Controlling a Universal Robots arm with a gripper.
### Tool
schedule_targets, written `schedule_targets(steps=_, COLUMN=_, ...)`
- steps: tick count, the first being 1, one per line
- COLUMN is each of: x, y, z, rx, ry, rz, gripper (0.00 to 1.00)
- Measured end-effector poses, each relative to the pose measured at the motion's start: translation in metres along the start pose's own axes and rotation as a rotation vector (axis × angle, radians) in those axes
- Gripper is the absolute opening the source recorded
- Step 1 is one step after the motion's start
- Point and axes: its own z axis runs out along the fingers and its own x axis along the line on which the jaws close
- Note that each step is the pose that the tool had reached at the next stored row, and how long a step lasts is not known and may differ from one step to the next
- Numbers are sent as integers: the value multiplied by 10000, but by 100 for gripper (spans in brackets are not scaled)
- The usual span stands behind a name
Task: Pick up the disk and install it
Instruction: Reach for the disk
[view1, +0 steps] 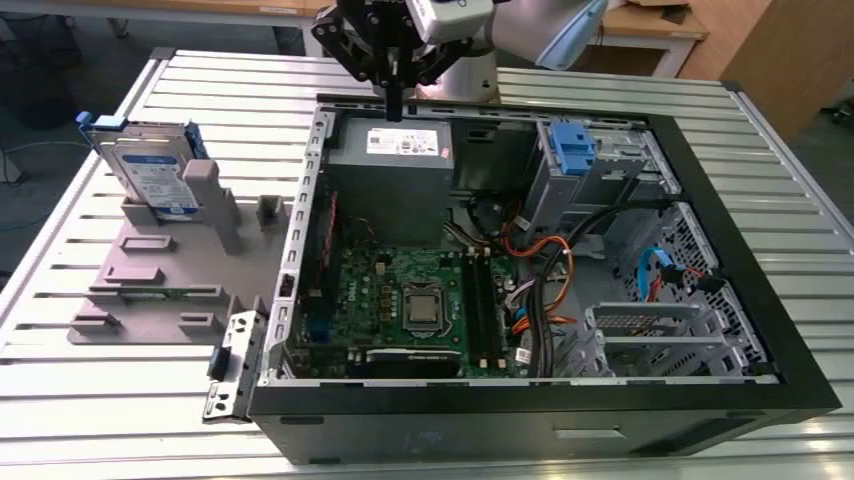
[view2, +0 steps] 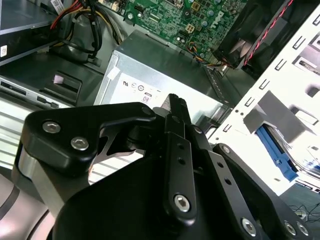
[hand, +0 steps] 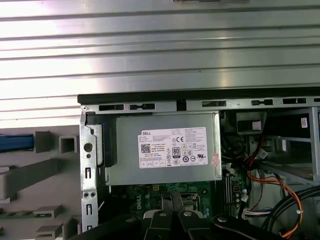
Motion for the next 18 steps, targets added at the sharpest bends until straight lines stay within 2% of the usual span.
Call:
schedule_targets(steps=5, x=38, y=-3, z=0, rx=0, ry=0, rz=0, gripper=11)
schedule_targets(steps=14, x=46, y=-3, z=0, rx=0, ry=0, rz=0, gripper=11)
schedule_targets(steps=18, x=83, y=-6, z=0, rx=0, ry=0, rz=0, gripper=11)
